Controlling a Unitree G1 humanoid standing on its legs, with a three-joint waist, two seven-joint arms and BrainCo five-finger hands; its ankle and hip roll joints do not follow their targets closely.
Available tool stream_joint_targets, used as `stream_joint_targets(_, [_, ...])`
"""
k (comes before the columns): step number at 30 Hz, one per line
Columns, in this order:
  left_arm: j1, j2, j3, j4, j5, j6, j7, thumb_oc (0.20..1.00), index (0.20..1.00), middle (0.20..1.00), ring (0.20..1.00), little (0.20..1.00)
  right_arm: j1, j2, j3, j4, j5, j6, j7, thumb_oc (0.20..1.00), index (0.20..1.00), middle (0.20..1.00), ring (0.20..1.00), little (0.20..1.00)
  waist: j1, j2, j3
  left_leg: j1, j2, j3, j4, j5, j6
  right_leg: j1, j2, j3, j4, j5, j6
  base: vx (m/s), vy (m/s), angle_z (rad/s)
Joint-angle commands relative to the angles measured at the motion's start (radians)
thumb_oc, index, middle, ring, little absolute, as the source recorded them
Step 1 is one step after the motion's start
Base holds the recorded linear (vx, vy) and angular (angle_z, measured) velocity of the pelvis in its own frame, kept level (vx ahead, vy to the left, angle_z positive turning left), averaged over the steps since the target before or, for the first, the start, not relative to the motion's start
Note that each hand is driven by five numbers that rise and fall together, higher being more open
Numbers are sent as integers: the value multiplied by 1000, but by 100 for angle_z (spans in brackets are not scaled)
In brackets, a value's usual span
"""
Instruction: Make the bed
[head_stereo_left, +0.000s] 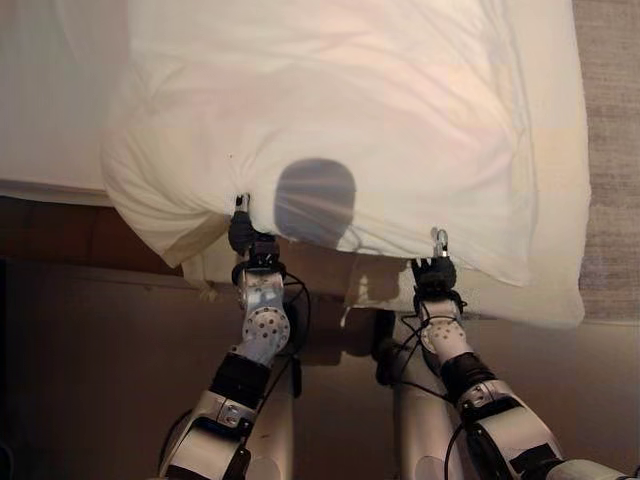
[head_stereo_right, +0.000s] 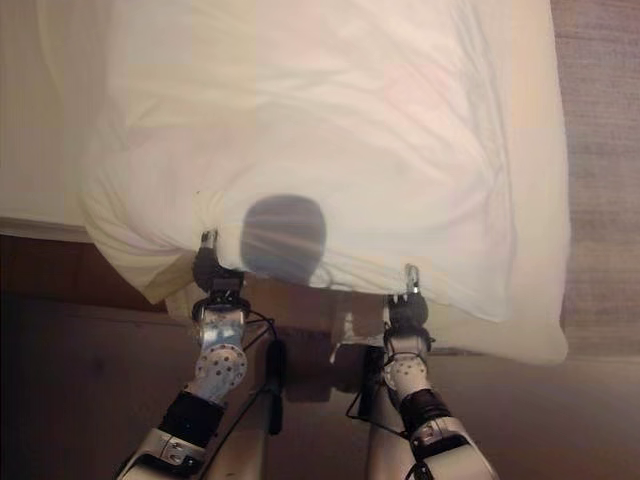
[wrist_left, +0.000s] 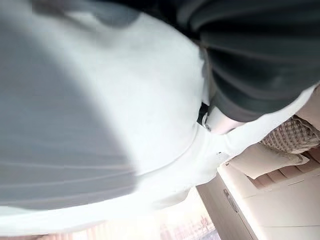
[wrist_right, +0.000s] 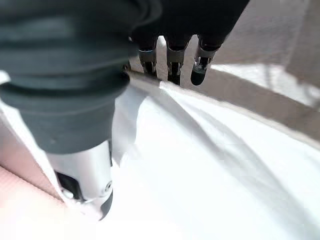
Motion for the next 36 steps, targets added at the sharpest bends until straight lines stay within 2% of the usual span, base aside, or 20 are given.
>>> stream_joint_targets(1, [-9,29,110,-137,120,-96,-4,200,200,200,200,200,28,-35,-72,-81,-23,-82,-6,1000,1000,1000,1000,1000,-1,33,-73,-56,-31,21,29,-12,29,18,13,-11,-104,70,44,0,0,0])
stream_joint_targets(13, [0,64,164,-205,195,-114,41,200,200,200,200,200,3,-83,-169,-94,-18,-128,-63,1000,1000,1000,1000,1000,-1,50,-80,-75,-29,35,32,-12,31,-8,8,-9,-93,66,51,0,0,0])
stream_joint_targets(14, [5,64,163,-206,198,-112,38,200,200,200,200,200,6,-86,-166,-93,-24,-125,-63,388,388,388,388,388,-1,50,-83,-76,-30,36,33,-13,32,-10,8,-8,-92,66,51,0,0,0])
stream_joint_targets(16, [9,62,163,-205,199,-108,36,200,200,200,200,200,5,-87,-165,-103,-35,-126,-63,200,200,200,200,200,-3,50,-86,-79,-29,38,35,-15,33,-15,7,-6,-89,65,50,0,0,0])
stream_joint_targets(27, [28,64,175,-202,200,-107,33,200,200,200,200,200,9,-80,-169,-150,-51,-144,-55,200,200,200,200,200,-6,50,-101,-90,-28,44,49,-22,35,-26,6,-1,-75,59,49,6,4,-2])
stream_joint_targets(29, [37,56,181,-195,189,-109,35,200,200,200,200,200,10,-59,-183,-197,-36,-183,-52,200,200,200,200,200,-7,52,-107,-87,-27,47,42,-22,35,-26,6,-2,-78,59,50,0,0,0])
stream_joint_targets(36, [50,46,182,-147,139,-109,16,200,200,200,200,200,37,-46,-194,-235,-30,-218,-56,200,200,200,200,200,-13,51,-112,-78,-26,49,37,-22,37,-22,10,4,-80,57,50,0,0,0])
